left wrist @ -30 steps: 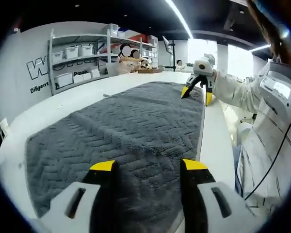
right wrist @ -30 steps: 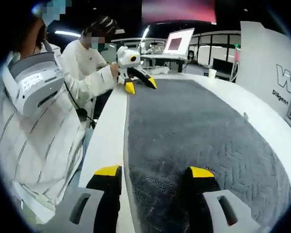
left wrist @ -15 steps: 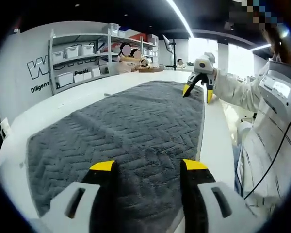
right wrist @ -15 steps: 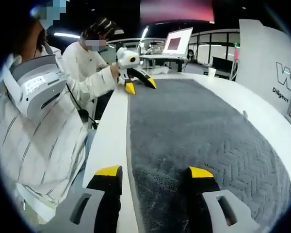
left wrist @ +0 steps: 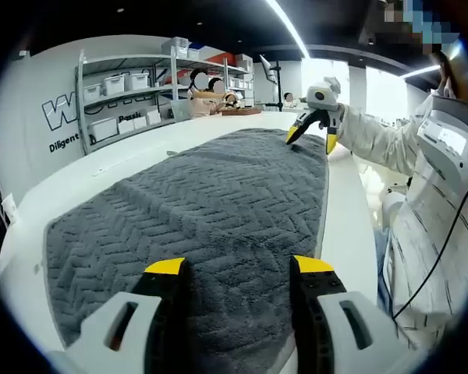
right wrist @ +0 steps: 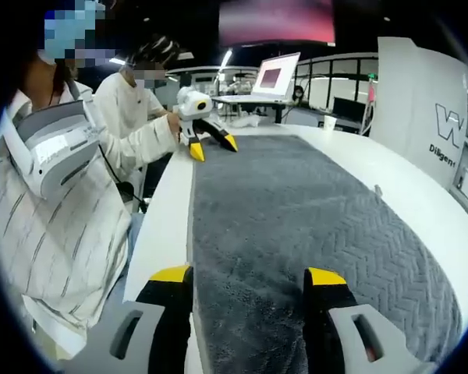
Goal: Open the folded towel by lifting each exposed corner and separating the folded layers until the towel lies flat within the target outline without major curled edges
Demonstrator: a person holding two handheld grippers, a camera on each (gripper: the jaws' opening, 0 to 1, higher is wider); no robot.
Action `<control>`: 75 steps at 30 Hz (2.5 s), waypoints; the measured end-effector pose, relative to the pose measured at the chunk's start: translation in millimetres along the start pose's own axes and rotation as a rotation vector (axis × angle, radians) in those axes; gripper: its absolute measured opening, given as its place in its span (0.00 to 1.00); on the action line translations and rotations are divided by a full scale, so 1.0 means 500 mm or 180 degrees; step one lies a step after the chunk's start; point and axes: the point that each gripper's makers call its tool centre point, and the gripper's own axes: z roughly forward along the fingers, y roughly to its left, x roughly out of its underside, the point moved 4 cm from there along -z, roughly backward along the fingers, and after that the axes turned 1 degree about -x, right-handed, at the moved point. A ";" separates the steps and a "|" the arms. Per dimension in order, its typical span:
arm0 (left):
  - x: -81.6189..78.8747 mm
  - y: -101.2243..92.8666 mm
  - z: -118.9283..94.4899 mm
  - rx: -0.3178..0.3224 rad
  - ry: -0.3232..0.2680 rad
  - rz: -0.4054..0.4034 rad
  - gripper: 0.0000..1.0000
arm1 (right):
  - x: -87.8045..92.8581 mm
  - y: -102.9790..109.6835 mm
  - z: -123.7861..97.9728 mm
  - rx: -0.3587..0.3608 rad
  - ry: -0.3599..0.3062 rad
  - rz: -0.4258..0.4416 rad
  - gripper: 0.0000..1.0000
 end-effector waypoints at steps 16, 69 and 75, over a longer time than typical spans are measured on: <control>0.003 0.003 -0.001 -0.0004 -0.0001 -0.0064 0.52 | 0.042 -0.022 -0.007 -0.0044 0.0052 0.0088 0.53; 0.002 0.001 -0.002 -0.0048 0.0015 -0.0096 0.52 | 0.103 -0.038 -0.091 0.0253 0.0077 0.0291 0.50; 0.003 0.001 -0.003 -0.0064 0.0024 -0.0096 0.52 | 0.107 -0.038 -0.097 0.0264 0.0067 0.0302 0.50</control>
